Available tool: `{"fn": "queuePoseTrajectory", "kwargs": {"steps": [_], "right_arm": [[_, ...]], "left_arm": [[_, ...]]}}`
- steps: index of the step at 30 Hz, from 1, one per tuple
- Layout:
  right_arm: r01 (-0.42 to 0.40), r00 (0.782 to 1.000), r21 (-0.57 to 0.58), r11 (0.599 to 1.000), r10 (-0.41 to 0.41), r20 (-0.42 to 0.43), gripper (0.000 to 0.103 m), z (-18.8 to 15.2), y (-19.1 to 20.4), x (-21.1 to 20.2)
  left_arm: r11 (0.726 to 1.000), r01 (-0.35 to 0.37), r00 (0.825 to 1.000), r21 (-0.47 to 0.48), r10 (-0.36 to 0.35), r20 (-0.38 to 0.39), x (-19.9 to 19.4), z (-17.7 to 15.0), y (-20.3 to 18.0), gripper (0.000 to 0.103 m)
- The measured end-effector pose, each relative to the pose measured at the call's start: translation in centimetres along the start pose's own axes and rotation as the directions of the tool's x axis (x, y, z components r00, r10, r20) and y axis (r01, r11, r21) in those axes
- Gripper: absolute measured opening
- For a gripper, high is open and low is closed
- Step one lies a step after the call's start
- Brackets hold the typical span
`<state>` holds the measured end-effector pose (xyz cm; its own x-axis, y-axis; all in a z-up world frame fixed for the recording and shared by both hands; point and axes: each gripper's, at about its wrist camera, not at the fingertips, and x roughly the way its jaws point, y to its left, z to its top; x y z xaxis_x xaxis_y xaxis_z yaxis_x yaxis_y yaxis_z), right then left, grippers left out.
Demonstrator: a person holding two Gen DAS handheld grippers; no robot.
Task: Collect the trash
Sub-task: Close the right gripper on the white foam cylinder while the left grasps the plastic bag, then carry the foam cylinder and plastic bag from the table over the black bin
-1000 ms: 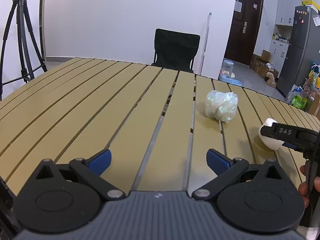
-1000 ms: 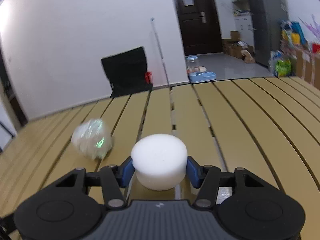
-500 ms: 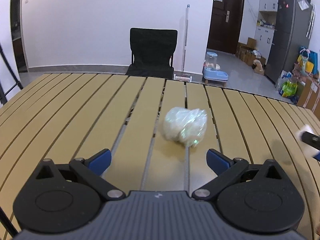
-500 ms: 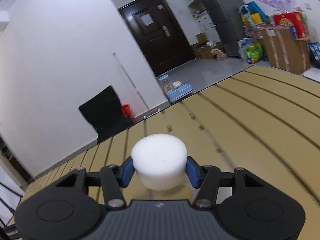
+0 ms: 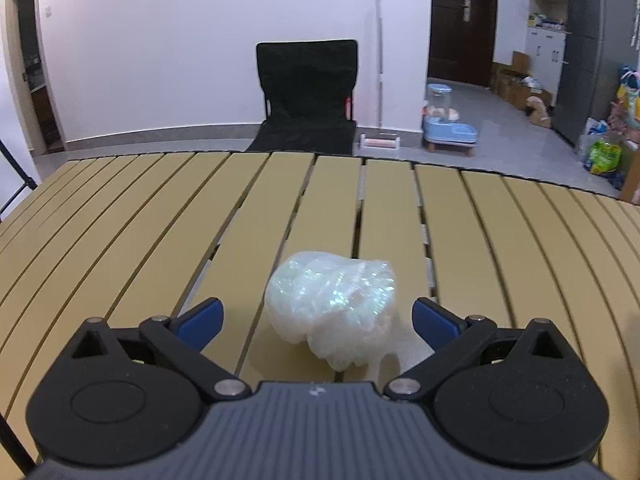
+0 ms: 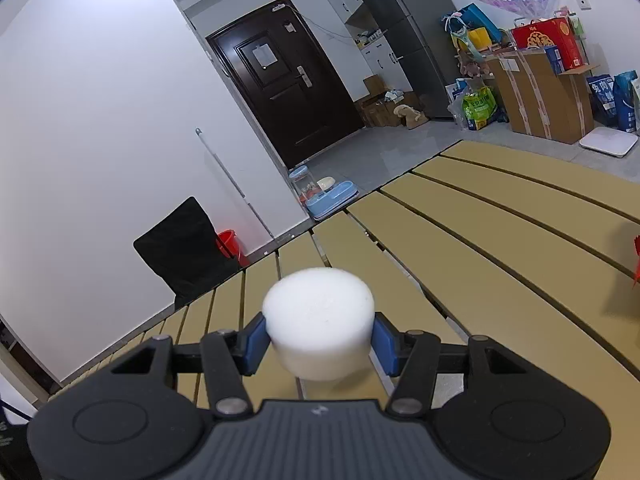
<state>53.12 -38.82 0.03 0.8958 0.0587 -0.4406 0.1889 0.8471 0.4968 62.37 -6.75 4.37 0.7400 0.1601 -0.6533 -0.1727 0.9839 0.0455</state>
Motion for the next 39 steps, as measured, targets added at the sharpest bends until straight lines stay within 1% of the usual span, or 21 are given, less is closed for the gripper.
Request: {"fn": "queuePoseTrajectory", "kwargs": {"steps": [2,4,6,7,8,9,10,12,19,25,33,39], "right_arm": [[-0.005,1.000,-0.005,1.000,0.005,0.000,0.053,0.0,0.2,-0.1],[-0.007,1.000,-0.011,1.000,0.007,-0.002,0.053,0.0,0.3,-0.1],[-0.007,1.000,-0.014,1.000,0.007,-0.006,0.053,0.0,0.4,0.1],[-0.007,1.000,-0.015,1.000,0.007,-0.007,0.053,0.0,0.4,0.2],[-0.008,1.000,-0.016,1.000,0.008,-0.007,0.053,0.0,0.7,0.1],[-0.010,1.000,-0.017,1.000,0.010,-0.006,0.053,0.1,0.7,0.1],[-0.013,1.000,-0.018,1.000,0.013,-0.005,0.053,0.1,0.6,-0.1],[-0.025,1.000,-0.027,0.999,0.025,-0.002,0.053,0.2,0.9,0.0],[-0.039,0.999,-0.086,0.996,0.036,-0.035,0.053,-0.7,2.6,0.0],[-0.062,0.996,-0.145,0.987,0.051,-0.077,0.053,-2.2,5.5,-1.2],[-0.090,0.994,-0.249,0.964,0.071,-0.084,0.053,-4.0,9.9,-5.6],[-0.104,0.994,-0.348,0.932,0.083,-0.076,0.053,-6.0,12.5,-10.0]], "left_arm": [[1.000,-0.017,1.000,0.019,0.017,0.007,0.3,0.0,-0.3,0.102],[0.999,-0.023,1.000,0.043,0.022,0.008,0.6,-0.1,-0.6,0.095],[0.999,-0.012,1.000,0.041,0.013,-0.017,0.9,-0.1,-0.7,0.076],[0.999,-0.006,0.999,0.039,0.008,-0.037,1.0,-0.3,-0.8,0.072],[0.999,-0.007,0.999,0.036,0.009,-0.052,1.2,-0.3,-0.8,0.065],[1.000,-0.002,0.999,0.028,0.004,-0.045,1.1,-0.4,-0.7,0.056],[1.000,0.000,0.999,0.030,0.002,-0.044,1.0,-0.5,-0.7,0.050],[1.000,0.006,0.999,0.029,-0.004,-0.041,0.7,-0.5,-0.5,0.045],[0.999,0.021,1.000,0.034,-0.021,0.012,-2.5,-0.9,0.5,0.043],[0.999,0.026,0.999,0.047,-0.027,0.023,-6.4,-1.9,2.2,0.043],[0.998,0.041,0.997,0.040,-0.043,0.057,-12.7,-3.9,5.2,0.044],[0.998,0.053,0.996,0.020,-0.054,0.064,-16.9,-6.1,7.9,0.044]]}}
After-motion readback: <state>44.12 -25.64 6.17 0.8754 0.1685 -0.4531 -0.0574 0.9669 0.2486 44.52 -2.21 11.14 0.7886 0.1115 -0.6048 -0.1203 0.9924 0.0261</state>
